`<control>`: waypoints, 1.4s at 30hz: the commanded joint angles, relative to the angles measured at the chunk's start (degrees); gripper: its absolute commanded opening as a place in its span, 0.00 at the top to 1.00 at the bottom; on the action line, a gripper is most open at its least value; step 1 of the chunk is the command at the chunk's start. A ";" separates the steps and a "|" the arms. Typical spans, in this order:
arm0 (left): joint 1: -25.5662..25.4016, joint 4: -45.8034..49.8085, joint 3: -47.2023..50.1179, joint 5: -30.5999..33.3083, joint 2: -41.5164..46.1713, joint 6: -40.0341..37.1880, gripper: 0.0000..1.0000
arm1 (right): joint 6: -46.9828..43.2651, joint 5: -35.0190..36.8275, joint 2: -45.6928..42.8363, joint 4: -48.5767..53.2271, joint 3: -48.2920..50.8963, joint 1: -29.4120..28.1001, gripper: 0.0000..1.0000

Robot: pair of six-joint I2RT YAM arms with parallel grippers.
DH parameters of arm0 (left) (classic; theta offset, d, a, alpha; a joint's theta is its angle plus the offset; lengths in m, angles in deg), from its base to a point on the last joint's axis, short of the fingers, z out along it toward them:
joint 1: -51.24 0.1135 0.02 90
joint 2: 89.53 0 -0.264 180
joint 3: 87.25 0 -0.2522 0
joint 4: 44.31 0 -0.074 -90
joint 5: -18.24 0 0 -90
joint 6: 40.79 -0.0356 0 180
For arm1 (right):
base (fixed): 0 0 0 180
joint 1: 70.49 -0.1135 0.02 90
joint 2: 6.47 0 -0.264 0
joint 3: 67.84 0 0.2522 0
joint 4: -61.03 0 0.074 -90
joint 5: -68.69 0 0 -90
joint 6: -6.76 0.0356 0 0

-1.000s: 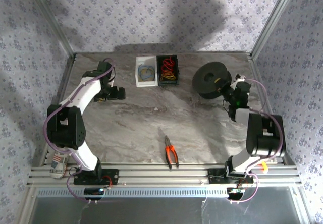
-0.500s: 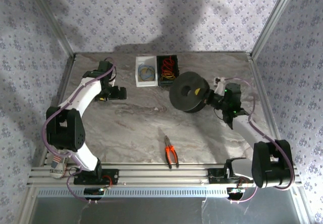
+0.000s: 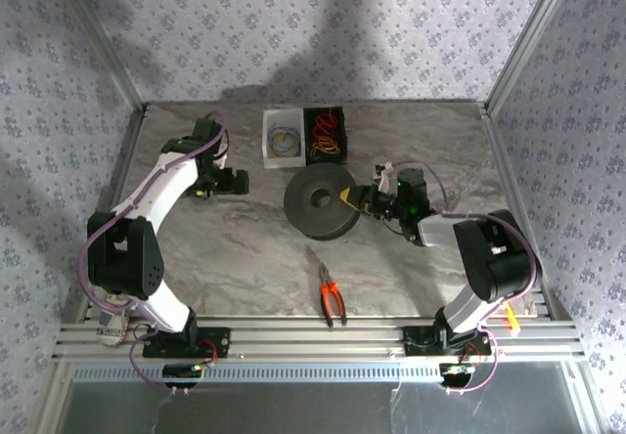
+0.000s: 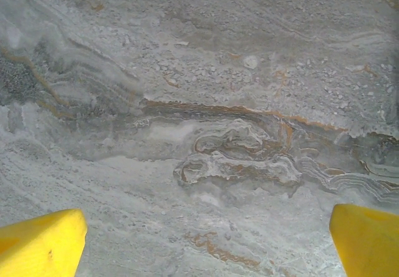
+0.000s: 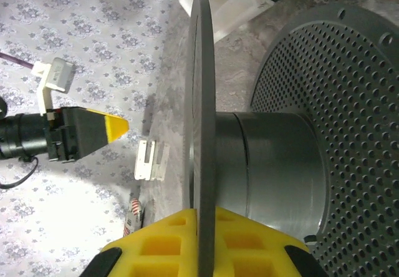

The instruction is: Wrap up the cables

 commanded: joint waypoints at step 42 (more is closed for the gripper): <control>-2.03 3.28 -3.62 -0.56 -0.37 -1.35 0.00 | -46.08 30.32 9.50 62.28 -55.19 -7.66 0.03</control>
